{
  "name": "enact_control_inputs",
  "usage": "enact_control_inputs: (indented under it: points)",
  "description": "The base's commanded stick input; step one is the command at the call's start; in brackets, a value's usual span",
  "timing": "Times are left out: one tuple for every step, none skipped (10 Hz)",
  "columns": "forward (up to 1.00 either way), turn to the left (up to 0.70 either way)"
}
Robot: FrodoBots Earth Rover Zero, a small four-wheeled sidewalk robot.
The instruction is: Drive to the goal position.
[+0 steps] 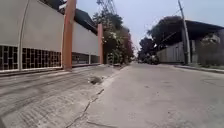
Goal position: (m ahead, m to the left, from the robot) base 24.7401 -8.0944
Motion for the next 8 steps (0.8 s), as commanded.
enact_control_inputs:
  points:
    - [1.00,0.02]
    - [1.00,-0.25]
    - [1.00,-0.38]
    - [1.00,-0.38]
    - [1.00,-0.38]
    - [1.00,-0.38]
    - [1.00,-0.38]
    - [1.00,-0.38]
